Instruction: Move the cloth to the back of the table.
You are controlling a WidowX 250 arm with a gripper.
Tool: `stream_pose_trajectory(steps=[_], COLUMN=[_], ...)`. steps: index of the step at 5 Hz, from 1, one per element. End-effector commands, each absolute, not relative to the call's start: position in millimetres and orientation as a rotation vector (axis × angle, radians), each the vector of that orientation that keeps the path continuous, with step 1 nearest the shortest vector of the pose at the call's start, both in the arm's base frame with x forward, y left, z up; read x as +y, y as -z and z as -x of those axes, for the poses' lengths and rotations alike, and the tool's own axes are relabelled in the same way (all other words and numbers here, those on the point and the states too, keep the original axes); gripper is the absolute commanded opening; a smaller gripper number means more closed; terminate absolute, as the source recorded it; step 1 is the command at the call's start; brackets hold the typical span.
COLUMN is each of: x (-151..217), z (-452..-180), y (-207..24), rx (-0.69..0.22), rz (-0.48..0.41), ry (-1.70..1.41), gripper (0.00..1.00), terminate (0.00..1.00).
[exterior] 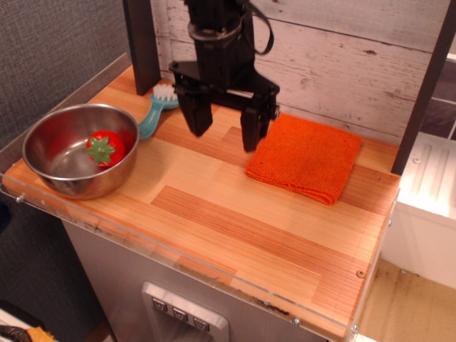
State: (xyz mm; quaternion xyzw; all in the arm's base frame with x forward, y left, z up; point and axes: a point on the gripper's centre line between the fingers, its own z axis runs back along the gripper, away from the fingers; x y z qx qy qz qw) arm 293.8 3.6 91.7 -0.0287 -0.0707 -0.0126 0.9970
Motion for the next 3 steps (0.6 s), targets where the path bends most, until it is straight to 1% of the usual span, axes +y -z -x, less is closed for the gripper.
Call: stream_pose_trajectory(steps=[1,2,3], x=[18.4,18.4,18.4], z=[-281.2,-281.2,-281.2], y=[-109.1,-109.1,-109.1], rx=[-0.173,-0.173,-0.173], rz=[0.079,0.079,0.079], ry=[0.082,0.082,0.082], gripper=[1.0,1.0,1.0], terminate=[0.0,0.0,1.0])
